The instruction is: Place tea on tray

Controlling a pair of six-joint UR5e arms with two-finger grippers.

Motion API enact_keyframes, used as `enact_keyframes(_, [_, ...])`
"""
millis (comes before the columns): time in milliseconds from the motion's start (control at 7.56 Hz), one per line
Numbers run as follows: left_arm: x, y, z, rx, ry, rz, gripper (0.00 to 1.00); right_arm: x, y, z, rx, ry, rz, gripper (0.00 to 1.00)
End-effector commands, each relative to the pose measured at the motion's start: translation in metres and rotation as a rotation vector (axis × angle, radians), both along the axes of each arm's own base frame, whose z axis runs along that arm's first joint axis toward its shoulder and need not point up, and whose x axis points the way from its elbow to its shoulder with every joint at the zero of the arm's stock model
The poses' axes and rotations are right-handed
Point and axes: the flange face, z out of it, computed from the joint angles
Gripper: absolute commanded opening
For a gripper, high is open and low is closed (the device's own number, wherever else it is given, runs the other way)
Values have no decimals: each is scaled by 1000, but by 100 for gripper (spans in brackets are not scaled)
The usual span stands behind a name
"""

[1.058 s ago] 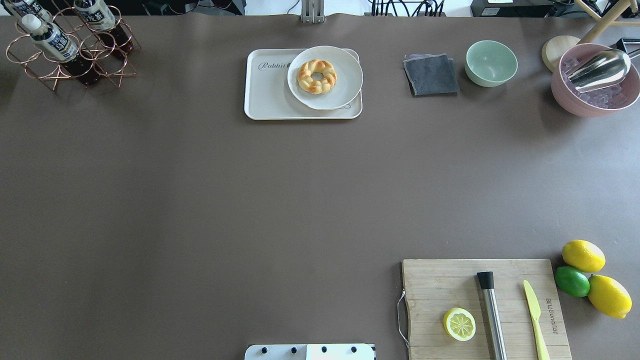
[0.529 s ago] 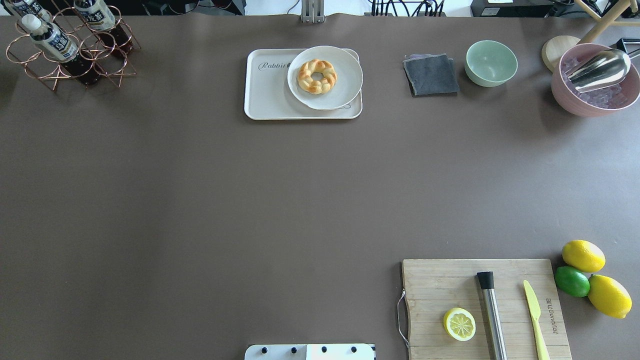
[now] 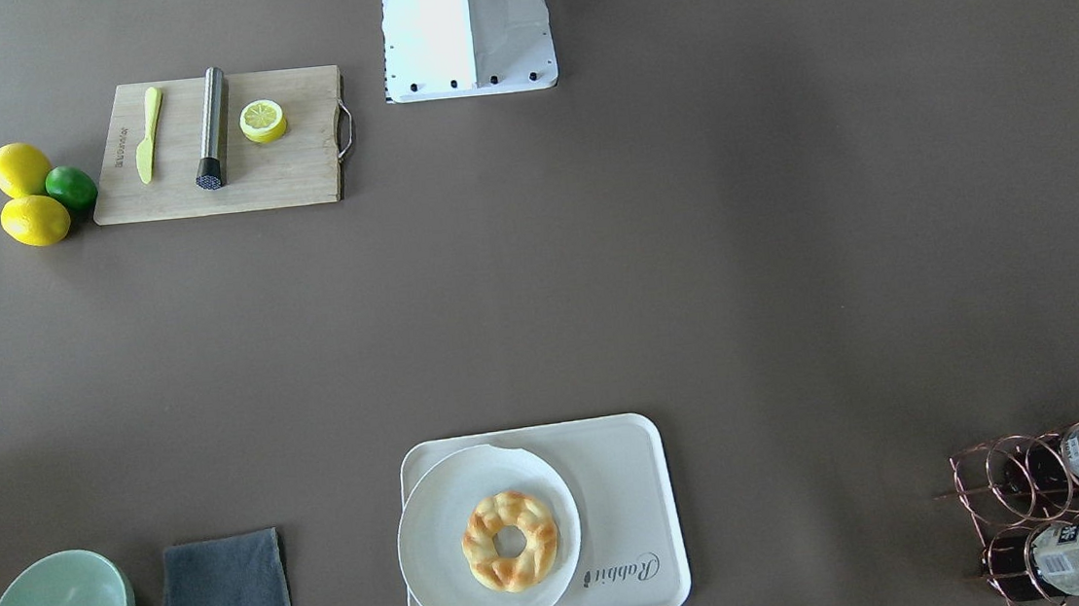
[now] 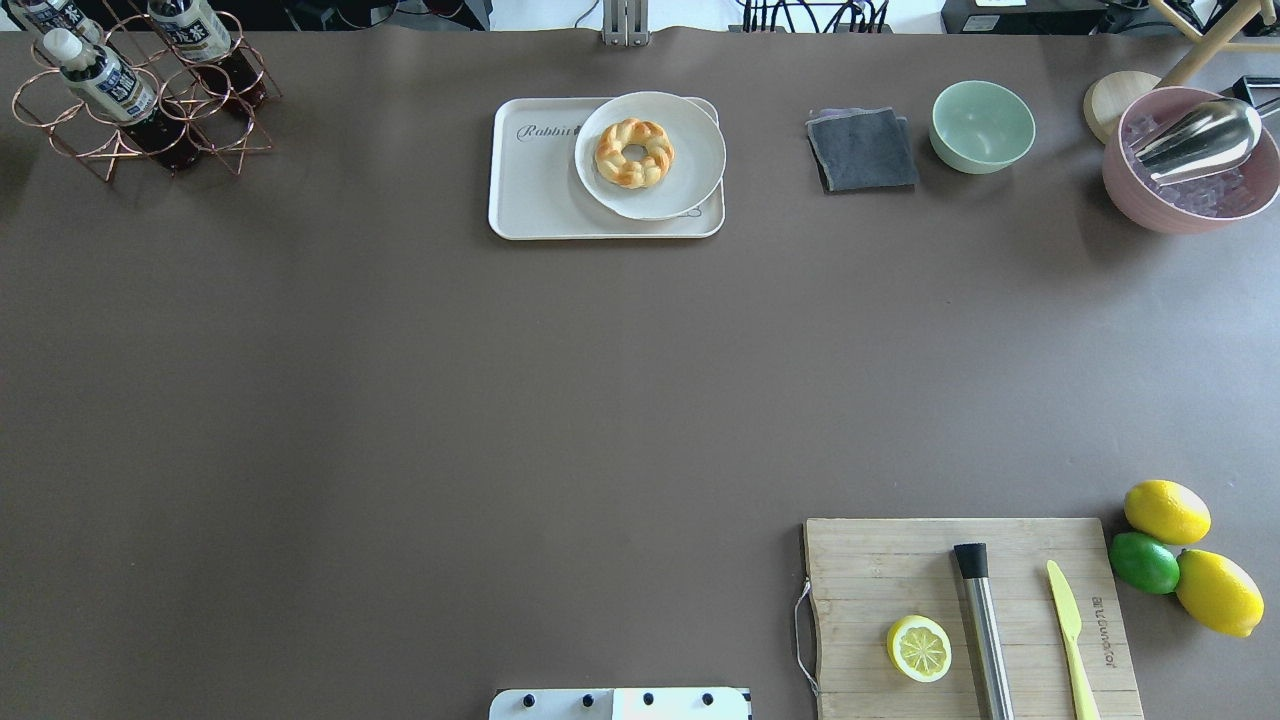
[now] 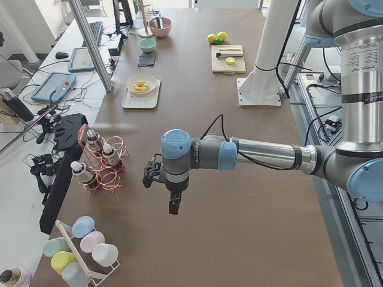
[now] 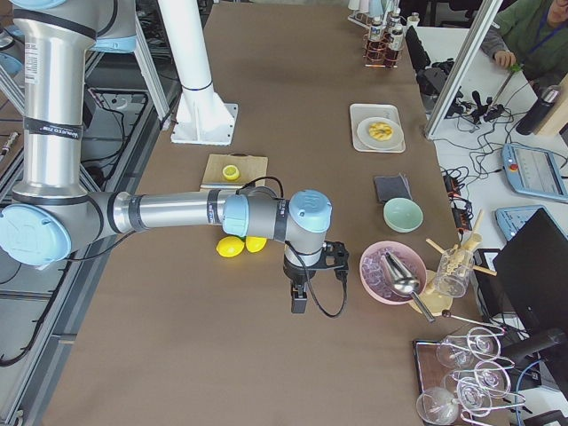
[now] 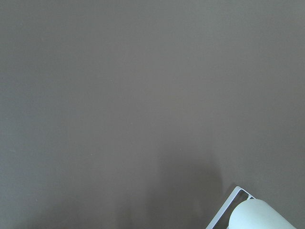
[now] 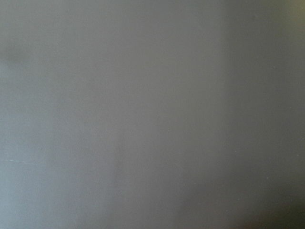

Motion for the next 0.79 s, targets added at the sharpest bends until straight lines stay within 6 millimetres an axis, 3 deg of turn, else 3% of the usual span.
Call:
enact_keyframes(0, [0, -1, -2, 0, 0, 0, 99, -2, -4, -9, 17, -20, 0, 100])
enact_keyframes(661, [9, 4, 6, -30, 114, 9, 100, 1, -6, -21, 43, -33, 8, 100])
